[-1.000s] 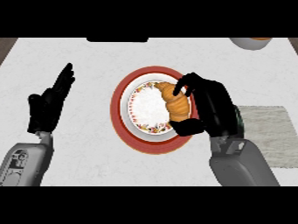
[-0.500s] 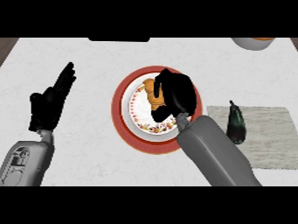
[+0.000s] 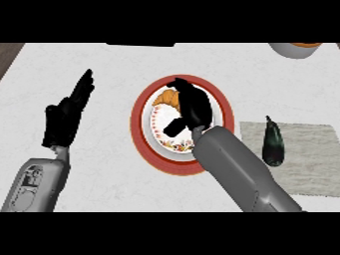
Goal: Pick the croissant from the placemat and place it in the plate
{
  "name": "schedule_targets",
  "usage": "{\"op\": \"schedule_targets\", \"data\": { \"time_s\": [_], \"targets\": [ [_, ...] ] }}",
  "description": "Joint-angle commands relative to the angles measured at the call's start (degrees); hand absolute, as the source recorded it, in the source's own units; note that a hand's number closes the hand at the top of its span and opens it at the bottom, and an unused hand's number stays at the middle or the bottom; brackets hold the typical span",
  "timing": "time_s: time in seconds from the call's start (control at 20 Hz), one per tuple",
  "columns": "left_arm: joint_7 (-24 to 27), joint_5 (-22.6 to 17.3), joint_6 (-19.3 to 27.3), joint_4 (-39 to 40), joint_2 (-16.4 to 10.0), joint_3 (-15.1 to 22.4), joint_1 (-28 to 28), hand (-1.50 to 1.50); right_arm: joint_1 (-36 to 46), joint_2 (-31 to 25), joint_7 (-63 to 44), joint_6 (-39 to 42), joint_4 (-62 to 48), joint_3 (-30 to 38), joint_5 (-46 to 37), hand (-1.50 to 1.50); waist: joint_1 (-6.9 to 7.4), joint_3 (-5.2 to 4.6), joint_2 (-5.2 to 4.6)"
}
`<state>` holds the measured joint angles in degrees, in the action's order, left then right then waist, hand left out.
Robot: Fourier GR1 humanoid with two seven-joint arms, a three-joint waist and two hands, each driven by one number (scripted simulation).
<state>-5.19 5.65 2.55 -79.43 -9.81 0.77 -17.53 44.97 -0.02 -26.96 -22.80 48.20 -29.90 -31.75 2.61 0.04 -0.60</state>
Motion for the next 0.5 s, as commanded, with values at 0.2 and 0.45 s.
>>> {"op": "schedule_targets", "data": {
  "time_s": [0.2, 0.45],
  "targets": [
    [-3.2, 0.0, 0.5, -0.5, -0.7, -1.5, -2.2, 0.0, -1.1, 0.0, 10.8, -11.2, 5.0, 3.7, 14.5, -1.5, -1.24, 0.06, 0.32],
    [-1.4, -0.6, -0.5, -3.4, -1.6, -1.9, 2.9, 0.0, -4.9, -1.6, 14.8, -14.9, 9.3, 11.6, 17.2, -1.5, -2.3, 0.01, 0.69]
  ]
}}
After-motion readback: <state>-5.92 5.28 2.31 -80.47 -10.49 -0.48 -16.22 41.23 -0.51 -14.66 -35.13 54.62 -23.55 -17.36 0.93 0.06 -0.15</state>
